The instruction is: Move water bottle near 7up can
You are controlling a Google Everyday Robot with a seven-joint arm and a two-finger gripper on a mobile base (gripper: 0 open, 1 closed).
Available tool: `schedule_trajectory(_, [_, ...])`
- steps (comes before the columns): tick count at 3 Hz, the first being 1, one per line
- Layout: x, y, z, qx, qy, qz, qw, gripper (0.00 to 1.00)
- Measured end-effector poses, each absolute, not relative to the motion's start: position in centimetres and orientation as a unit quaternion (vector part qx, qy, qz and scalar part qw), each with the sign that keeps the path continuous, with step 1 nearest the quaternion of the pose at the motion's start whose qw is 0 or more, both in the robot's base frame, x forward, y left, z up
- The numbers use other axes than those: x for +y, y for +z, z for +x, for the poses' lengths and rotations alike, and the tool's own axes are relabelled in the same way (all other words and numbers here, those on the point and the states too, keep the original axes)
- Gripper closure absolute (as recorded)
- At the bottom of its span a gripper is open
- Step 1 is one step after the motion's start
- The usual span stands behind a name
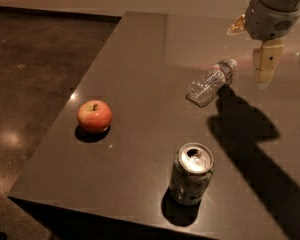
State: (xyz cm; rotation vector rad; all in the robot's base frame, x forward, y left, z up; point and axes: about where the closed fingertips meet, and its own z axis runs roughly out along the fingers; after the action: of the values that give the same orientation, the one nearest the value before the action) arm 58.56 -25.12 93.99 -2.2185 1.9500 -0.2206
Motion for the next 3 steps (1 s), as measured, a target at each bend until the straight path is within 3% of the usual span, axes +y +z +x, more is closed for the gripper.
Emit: schedule_trajectory(3, [-23.5,86.3,62.0,0.574,0.000,-0.816,0.076,0.00])
